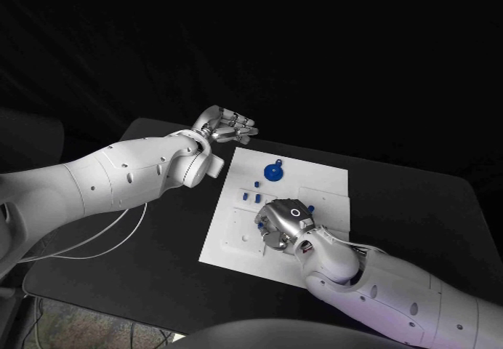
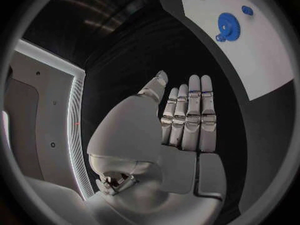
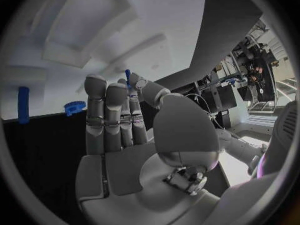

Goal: Assemble the parts on the task board

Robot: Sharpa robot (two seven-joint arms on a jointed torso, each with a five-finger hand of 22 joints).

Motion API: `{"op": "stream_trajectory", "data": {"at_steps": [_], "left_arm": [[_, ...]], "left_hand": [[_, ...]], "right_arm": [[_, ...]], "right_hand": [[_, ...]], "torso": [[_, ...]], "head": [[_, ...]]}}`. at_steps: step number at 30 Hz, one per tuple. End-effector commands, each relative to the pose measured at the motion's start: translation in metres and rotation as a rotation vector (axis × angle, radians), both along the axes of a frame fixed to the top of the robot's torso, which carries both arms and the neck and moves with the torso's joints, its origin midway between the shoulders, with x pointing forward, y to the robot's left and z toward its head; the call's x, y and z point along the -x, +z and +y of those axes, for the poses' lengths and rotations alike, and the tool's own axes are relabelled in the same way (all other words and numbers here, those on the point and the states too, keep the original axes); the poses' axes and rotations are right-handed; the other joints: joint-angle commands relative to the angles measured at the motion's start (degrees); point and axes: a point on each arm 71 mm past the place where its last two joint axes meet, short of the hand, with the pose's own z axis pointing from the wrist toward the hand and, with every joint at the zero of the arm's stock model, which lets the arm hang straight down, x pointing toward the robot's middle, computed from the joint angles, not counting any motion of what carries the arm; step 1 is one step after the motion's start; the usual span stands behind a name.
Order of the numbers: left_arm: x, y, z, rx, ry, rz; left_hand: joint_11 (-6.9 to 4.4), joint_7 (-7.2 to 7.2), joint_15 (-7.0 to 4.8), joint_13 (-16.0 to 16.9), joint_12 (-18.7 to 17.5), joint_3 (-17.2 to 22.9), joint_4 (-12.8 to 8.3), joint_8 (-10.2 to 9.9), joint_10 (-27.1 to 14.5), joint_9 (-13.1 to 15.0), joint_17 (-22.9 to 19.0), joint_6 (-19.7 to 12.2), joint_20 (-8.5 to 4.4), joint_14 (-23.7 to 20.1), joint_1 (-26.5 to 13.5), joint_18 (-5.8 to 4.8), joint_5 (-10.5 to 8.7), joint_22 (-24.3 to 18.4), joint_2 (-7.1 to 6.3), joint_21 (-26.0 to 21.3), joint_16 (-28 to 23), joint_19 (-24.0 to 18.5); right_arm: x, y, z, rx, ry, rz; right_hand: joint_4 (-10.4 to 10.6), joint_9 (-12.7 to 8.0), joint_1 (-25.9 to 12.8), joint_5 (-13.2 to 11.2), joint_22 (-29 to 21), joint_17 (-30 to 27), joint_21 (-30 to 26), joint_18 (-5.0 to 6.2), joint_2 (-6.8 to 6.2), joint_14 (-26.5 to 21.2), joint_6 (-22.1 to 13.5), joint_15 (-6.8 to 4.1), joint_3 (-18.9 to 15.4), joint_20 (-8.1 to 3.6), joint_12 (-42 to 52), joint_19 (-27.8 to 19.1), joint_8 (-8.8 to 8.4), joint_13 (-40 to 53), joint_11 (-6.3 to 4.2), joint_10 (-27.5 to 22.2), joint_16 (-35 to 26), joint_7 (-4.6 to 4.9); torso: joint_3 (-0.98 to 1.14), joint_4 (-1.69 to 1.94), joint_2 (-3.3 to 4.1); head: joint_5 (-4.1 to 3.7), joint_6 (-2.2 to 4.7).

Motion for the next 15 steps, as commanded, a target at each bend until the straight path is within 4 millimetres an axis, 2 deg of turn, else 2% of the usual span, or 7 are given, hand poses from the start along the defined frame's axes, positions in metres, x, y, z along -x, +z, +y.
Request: {"op": "stream_trajectory", "data": {"at_steps": [1, 10, 15], "left_arm": [[0.0004, 0.0004, -0.0031, 0.007, -0.02, 0.003], [0.0006, 0.0001, -0.0033, 0.008, -0.026, 0.008], [0.0007, 0.0, -0.0035, 0.008, -0.028, 0.009]], "left_hand": [[0.0, 0.17, 0.21, -0.06, 0.09, -0.06, -0.13, -0.25, -0.25, 0.02, -0.05, 0.09, 0.04, -0.32, 0.27, -0.6, -0.07, -0.05, 0.19, 0.21, -0.15, 0.24], [0.02, 0.16, 0.23, -0.06, 0.08, -0.09, -0.14, -0.25, -0.33, 0.02, -0.07, 0.11, 0.06, -0.34, 0.28, -0.6, -0.14, -0.14, 0.29, 0.24, -0.15, 0.21], [0.02, 0.16, 0.23, -0.06, 0.08, -0.09, -0.14, -0.25, -0.33, 0.02, -0.07, 0.11, 0.06, -0.34, 0.28, -0.6, -0.14, -0.14, 0.29, 0.24, -0.15, 0.21]], "right_arm": [[0.0024, -0.0083, 0.0013, 0.061, 0.002, 0.022], [0.0038, -0.0115, 0.003, 0.073, 0.004, 0.03], [0.0041, -0.0116, 0.0033, 0.072, 0.004, 0.03]], "right_hand": [[0.1, 0.03, 0.47, 0.38, 0.07, 0.01, 0.17, 0.89, 0.12, -0.09, 0.5, -0.46, 0.31, -0.37, 0.25, 2.5, 0.19, 0.06, -0.11, 0.23, 0.15, -0.03], [0.09, 0.0, 0.51, 0.36, 0.1, 0.0, 0.11, 0.89, 0.12, -0.1, 0.48, -0.46, 0.3, -0.37, 0.25, 2.48, 0.19, 0.06, -0.1, 0.21, 0.14, -0.03], [0.09, 0.0, 0.5, 0.37, 0.12, 0.0, 0.11, 0.89, 0.12, -0.1, 0.48, -0.46, 0.29, -0.37, 0.25, 2.48, 0.2, 0.06, -0.1, 0.22, 0.14, -0.03]], "torso": [[0.03, 0.03, 0.02], [0.03, -0.08, 0.0], [0.06, 0.0, 0.03]], "head": [[0.11, -0.07], [0.25, -0.35], [0.25, -0.4]]}}
